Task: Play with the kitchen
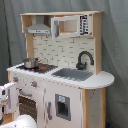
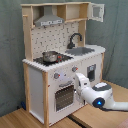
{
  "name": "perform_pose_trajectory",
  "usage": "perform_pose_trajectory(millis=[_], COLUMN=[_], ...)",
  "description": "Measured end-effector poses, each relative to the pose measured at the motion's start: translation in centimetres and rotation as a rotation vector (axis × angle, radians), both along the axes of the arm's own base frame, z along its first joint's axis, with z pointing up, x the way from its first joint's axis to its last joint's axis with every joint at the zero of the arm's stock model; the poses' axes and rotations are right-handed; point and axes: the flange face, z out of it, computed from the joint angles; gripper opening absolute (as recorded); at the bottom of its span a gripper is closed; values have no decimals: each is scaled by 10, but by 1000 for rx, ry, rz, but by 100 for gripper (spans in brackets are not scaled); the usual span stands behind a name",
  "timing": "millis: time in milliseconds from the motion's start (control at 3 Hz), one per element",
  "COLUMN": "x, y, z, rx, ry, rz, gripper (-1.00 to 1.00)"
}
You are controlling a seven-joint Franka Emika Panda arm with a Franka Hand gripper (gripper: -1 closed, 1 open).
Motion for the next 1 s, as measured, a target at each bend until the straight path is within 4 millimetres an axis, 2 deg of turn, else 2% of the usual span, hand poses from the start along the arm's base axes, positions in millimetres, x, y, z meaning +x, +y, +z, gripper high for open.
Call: perform_pose_trajectory(millis=[333, 667, 1000], x=[-27, -43, -46], y=[-1, 8, 19], z=[7, 33, 53], rx=[-13, -66, -142], ry=[-18, -23, -6], rz=[-5, 15, 42], gripper=[100, 100, 100])
